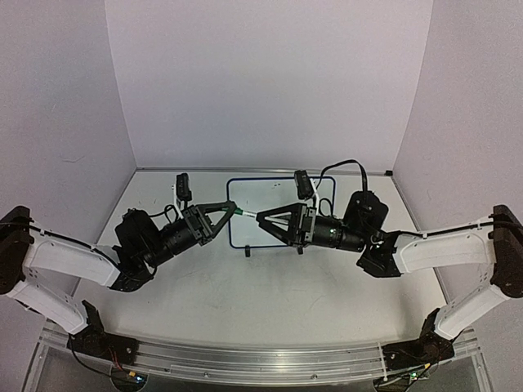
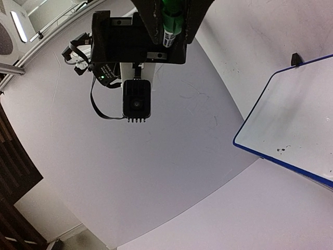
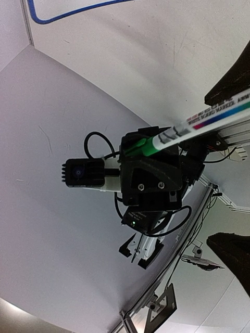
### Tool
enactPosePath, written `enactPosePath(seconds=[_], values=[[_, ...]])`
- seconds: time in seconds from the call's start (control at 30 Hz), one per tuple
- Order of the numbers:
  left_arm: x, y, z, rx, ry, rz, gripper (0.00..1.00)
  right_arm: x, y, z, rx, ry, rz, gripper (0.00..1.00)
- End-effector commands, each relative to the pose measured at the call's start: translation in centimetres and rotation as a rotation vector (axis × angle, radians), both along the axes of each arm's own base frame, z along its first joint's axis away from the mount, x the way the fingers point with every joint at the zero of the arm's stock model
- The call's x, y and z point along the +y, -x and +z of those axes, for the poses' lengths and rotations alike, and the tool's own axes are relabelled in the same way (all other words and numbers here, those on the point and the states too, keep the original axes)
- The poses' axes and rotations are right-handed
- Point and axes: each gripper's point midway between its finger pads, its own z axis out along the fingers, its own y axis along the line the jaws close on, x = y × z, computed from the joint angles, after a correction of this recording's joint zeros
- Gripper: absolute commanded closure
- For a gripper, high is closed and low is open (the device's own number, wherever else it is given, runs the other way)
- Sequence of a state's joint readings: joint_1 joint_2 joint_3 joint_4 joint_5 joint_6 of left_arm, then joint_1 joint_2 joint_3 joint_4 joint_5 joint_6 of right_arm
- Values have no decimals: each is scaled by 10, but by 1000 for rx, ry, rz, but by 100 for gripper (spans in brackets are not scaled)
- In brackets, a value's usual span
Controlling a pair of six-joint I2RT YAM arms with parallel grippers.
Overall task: Write a sentence on the whiteboard
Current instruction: Open the pen cap from the whiteboard marker.
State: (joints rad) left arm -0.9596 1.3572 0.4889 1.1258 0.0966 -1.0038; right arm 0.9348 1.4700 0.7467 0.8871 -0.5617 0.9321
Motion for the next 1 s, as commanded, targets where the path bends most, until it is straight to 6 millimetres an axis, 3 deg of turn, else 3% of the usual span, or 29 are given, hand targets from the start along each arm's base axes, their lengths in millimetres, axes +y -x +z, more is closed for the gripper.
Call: enactPosePath(seconds=[0.0,0.5,0.97], values=[[-7,1,17,-49,37,-22,100,5,3,31,-58,-80,25,24],[-20,7,5,-13,12,-77,100,8,-1,32,-63,-82,15,36],[-22,10,1,1,11,-88,100,6,-6,25,-39,-71,-18,62]])
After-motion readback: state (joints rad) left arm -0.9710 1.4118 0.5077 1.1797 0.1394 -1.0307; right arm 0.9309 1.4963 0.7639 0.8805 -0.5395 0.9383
